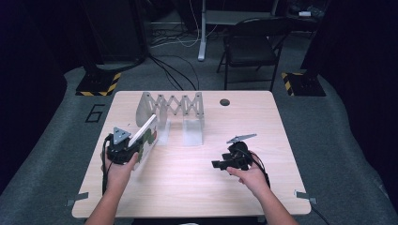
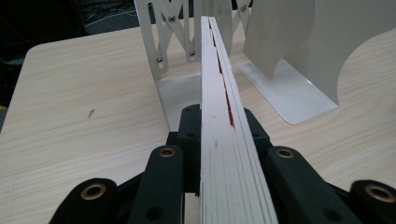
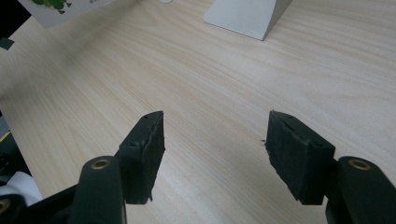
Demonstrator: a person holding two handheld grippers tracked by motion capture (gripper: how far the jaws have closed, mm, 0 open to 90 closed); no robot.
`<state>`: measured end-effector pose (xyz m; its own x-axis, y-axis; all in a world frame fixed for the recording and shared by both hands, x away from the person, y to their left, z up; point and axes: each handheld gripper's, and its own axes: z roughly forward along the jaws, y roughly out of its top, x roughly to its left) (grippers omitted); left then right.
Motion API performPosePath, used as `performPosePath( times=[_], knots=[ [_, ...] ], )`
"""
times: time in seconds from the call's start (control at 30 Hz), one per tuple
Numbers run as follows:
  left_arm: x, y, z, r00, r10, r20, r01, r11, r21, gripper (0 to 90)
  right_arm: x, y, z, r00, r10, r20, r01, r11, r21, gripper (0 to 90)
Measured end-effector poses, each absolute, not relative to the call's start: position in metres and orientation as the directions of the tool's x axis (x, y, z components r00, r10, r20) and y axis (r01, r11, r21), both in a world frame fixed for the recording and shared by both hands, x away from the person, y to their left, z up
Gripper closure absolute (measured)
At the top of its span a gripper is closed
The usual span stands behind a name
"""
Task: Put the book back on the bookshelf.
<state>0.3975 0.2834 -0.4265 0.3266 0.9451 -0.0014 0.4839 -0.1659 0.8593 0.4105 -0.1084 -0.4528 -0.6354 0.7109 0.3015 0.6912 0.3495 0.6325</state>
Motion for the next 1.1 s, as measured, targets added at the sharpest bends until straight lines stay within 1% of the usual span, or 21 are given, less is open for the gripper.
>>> performPosePath(
  times=[0.1,0.27,0.43,0.87,1.1],
  knots=[
    [0.403,0.282,-0.426,0.316,0.949,-0.001,0.489,-0.161,0.857,75.6,0.409,-0.107,-0.452,-0.627,0.716,0.306,0.701,0.347,0.624,37.2],
    [0.411,0.28,-0.423,0.3,0.954,-0.002,0.489,-0.152,0.859,75.6,0.41,-0.106,-0.454,-0.646,0.707,0.287,0.685,0.37,0.628,37.2],
    [0.416,0.277,-0.418,0.29,0.957,0.003,0.489,-0.151,0.859,75.6,0.41,-0.107,-0.454,-0.63,0.714,0.306,0.699,0.349,0.624,37.2],
    [0.429,0.265,-0.409,0.275,0.962,0.002,0.474,-0.138,0.87,75.6,0.411,-0.108,-0.453,-0.64,0.709,0.296,0.688,0.357,0.632,37.2],
    [0.435,0.262,-0.411,0.268,0.963,0.009,0.487,-0.143,0.861,75.6,0.41,-0.107,-0.453,-0.638,0.709,0.3,0.69,0.355,0.631,37.2]
  ],
)
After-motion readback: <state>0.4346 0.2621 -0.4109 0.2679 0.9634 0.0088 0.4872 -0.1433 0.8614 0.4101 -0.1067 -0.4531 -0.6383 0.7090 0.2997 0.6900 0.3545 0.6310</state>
